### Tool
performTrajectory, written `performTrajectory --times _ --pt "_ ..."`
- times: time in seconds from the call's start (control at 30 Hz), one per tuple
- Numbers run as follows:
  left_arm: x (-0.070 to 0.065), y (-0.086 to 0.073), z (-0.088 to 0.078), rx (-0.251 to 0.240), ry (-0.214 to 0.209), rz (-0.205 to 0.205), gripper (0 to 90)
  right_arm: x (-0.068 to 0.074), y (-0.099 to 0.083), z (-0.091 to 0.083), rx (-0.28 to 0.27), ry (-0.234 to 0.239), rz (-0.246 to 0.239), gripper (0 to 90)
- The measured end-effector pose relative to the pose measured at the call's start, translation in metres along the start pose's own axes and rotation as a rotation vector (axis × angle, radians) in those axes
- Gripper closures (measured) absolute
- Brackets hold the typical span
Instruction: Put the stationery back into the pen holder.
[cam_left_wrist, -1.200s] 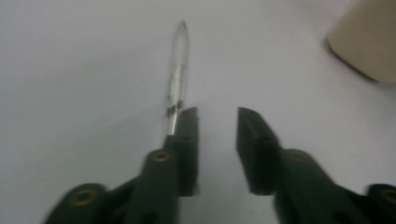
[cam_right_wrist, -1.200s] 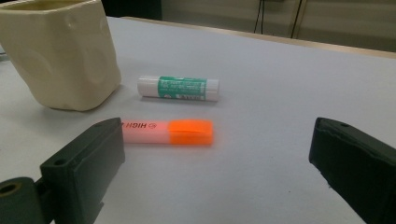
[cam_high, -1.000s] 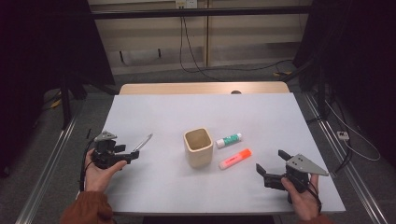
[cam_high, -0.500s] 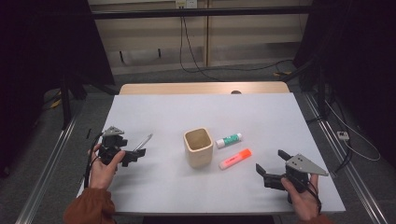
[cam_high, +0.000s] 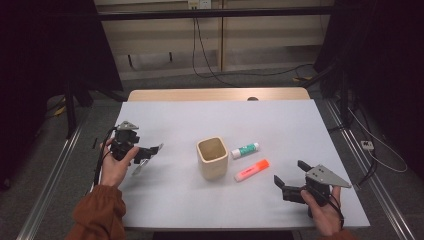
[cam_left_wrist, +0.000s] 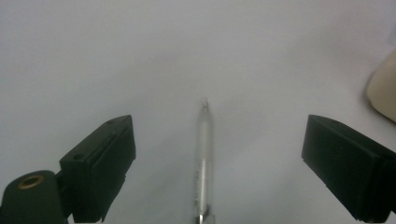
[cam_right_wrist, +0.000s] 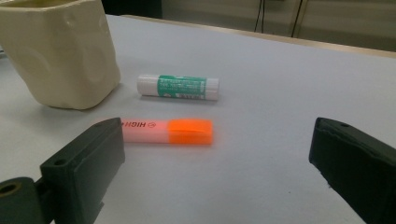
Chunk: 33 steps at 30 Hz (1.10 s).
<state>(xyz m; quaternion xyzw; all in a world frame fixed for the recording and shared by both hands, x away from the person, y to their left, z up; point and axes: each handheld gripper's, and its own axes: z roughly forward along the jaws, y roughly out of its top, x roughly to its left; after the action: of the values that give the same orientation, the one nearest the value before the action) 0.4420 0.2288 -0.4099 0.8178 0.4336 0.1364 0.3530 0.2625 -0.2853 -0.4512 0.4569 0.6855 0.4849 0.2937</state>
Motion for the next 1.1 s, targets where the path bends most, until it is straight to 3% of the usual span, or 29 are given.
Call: performTrajectory --times 0.27,0.4,0.57,0.67,0.8,1.1 --pt "0.008 0.017 0.015 0.049 -0.031 -0.007 12.0 0.0 0.0 0.001 0.002 0.0 -0.001 3.3" --pt "0.017 0.023 0.02 0.068 -0.012 -0.041 12.1 0.0 0.0 0.0 0.0 0.002 0.0 3.3" --pt "0.016 0.016 0.029 0.154 -0.014 -0.037 12.5 -0.001 0.0 0.0 0.002 0.002 0.0 3.3" --pt "0.015 0.013 0.031 0.182 0.025 -0.017 17.2 -0.001 0.0 0.0 0.003 0.002 -0.002 3.3" --pt "0.015 0.01 0.032 0.214 0.003 -0.026 26.7 0.0 0.0 -0.001 0.001 0.003 -0.001 3.3" --pt "0.006 0.007 0.04 0.265 0.015 0.008 41.7 -0.001 -0.001 0.0 0.002 0.005 -0.002 3.3"
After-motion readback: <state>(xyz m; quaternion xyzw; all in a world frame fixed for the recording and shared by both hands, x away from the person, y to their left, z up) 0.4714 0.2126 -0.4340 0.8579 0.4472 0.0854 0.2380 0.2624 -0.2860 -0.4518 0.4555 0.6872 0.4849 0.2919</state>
